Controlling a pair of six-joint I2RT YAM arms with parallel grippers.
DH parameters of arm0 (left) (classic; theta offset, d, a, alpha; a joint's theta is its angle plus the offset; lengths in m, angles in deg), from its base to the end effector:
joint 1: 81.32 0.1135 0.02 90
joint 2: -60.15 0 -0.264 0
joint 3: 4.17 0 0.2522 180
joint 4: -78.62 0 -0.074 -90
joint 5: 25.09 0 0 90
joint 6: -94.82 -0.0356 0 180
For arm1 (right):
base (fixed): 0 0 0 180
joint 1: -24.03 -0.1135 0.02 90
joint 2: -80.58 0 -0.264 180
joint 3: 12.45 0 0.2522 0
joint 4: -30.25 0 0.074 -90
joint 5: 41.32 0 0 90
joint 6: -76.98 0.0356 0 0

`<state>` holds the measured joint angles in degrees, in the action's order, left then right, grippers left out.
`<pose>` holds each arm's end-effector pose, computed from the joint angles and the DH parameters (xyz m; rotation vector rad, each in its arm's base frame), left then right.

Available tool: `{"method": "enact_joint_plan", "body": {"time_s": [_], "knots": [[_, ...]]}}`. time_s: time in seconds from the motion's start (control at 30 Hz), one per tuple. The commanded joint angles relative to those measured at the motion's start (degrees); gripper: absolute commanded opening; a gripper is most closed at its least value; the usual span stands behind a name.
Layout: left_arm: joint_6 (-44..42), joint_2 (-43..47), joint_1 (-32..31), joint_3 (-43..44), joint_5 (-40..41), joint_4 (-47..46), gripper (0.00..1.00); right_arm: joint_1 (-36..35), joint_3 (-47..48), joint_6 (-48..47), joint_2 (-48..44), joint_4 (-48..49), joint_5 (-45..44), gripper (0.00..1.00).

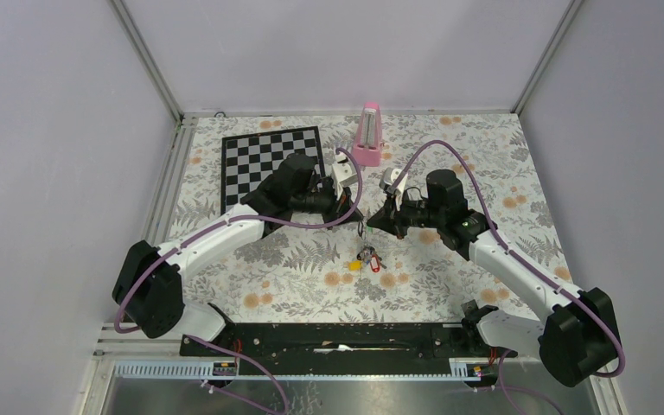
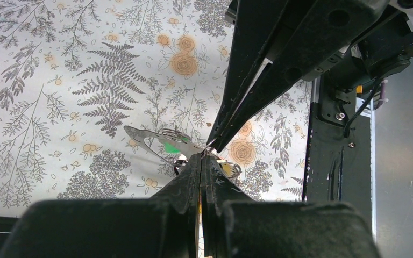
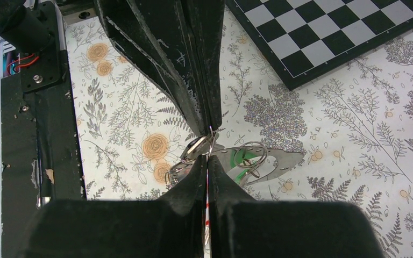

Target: Put the keys on the keyring

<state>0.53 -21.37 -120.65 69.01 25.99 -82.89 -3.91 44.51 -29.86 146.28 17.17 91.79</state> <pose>0.2344 -0.2210 0.2921 1.1727 1.7342 -1.0679 0.2125 0.1402 0.2786 -1.1754 1.5397 0.8583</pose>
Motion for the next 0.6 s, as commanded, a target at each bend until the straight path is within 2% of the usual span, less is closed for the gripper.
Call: {"method": "enact_joint_plan", "body": {"time_s": [0.0, 0.57], "knots": [[-1.8, 1.5, 1.1, -0.4, 7.0, -4.0, 0.00, -0.1, 1.1, 1.0, -0.2, 1.4, 5.5, 0.00], [-2.0, 0.8, 1.1, -0.6, 10.7, -4.2, 0.00, -0.1, 1.0, 1.3, -0.1, 1.6, 8.0, 0.00]]}}
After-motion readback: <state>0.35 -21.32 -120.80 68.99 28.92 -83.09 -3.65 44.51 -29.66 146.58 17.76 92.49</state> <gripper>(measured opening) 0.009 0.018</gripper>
